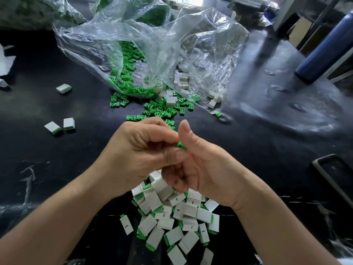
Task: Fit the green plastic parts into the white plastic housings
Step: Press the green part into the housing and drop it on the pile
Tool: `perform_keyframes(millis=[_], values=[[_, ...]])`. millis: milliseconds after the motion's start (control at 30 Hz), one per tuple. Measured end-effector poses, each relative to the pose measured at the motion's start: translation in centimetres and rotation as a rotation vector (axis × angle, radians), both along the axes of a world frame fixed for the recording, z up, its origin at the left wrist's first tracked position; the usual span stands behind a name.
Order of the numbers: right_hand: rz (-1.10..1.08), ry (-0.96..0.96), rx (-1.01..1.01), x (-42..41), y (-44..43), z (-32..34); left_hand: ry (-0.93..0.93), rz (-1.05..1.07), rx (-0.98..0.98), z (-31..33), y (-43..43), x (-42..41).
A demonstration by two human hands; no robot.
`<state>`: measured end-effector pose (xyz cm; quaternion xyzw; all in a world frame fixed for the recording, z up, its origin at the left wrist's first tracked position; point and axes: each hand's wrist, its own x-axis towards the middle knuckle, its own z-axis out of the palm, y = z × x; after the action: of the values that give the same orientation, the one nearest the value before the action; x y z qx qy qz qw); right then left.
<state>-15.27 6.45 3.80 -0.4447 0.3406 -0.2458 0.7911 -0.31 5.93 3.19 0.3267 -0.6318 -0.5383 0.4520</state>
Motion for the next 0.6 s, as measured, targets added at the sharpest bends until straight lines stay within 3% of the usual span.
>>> perform_keyframes(millis=[100,233,400,600], values=[[0.037,-0.021,-0.012,0.06,-0.01,-0.08,0.044,-0.003,0.007,0.11,0.0,-0.06],[0.04,0.1,-0.077,-0.3,-0.1,-0.21,0.096,-0.031,-0.036,0.32,0.0,0.02],[0.034,0.171,-0.119,-0.23,0.3,-0.26,-0.056,-0.03,-0.143,0.17,-0.15,0.35],[0.053,0.208,-0.104,-0.47,0.42,0.3,0.058,-0.108,-0.032,-0.11,-0.46,0.57]])
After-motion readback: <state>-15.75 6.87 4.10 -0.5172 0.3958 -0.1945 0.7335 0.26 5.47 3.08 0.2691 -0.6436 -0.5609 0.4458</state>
